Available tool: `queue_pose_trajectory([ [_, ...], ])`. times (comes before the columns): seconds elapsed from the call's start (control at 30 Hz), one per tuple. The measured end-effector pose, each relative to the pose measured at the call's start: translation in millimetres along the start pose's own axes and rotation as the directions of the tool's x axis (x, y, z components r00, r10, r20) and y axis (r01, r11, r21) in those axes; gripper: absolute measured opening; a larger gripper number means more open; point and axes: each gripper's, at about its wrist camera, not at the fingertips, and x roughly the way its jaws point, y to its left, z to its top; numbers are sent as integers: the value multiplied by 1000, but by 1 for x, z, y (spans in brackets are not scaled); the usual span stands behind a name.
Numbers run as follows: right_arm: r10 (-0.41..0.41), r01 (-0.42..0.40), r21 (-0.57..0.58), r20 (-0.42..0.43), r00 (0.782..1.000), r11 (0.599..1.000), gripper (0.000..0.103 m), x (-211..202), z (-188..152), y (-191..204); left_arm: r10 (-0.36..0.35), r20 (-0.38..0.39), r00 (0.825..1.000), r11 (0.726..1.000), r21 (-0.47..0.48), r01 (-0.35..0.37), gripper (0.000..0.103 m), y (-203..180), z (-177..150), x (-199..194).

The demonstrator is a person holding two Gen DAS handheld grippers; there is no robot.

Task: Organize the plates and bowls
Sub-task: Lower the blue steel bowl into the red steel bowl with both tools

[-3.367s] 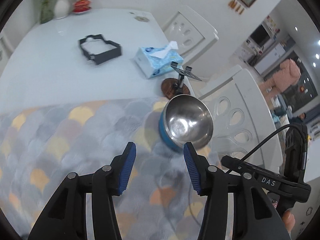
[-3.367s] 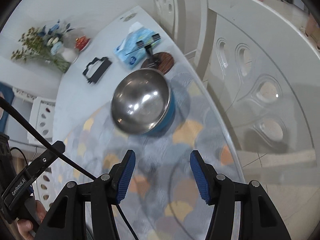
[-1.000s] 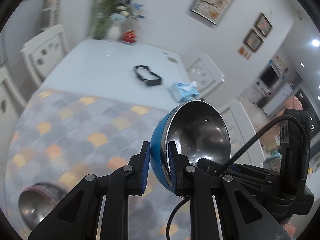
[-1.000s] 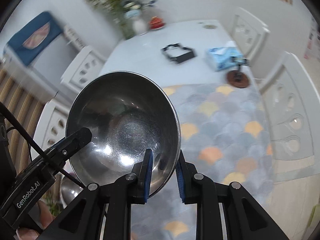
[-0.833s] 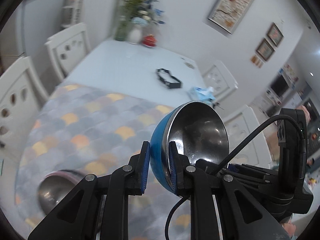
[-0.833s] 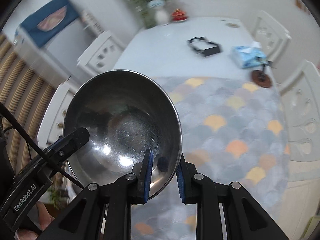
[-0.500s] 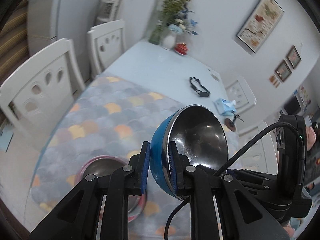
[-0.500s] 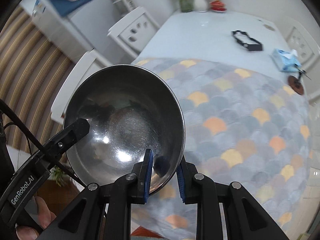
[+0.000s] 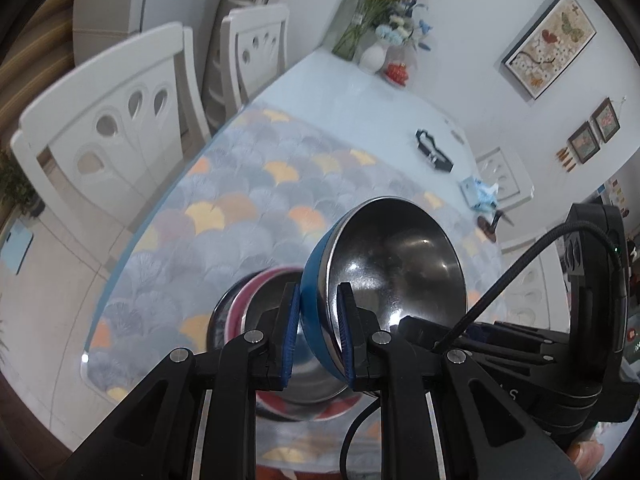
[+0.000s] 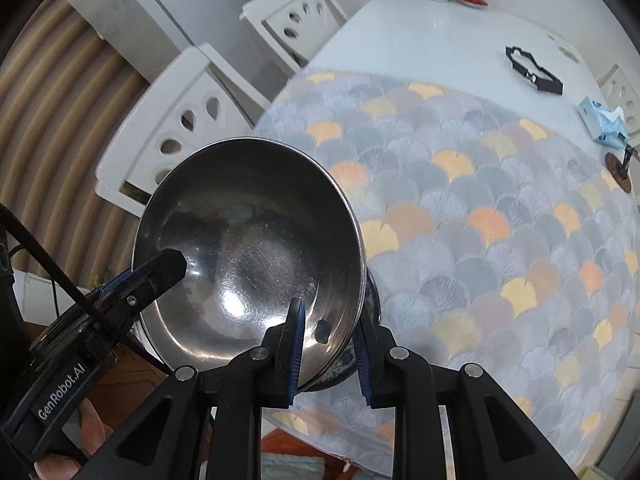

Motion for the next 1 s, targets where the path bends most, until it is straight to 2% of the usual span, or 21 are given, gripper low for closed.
queue_pose_trajectory([
  [0.53,-54,64,54,-172,984,996,25,53,-16,14,-38,-158,987,999,9,40,14,39,-12,37],
  [0.77,-71,82,58,-174,982,995,28,54,-18,17,-32,-174,984,998,55,42,14,42,-14,41],
  [1.0,-49,67,113,-157,986,991,28,43,-20,8,-47,-178,983,995,83,62,17,44,-9,40],
])
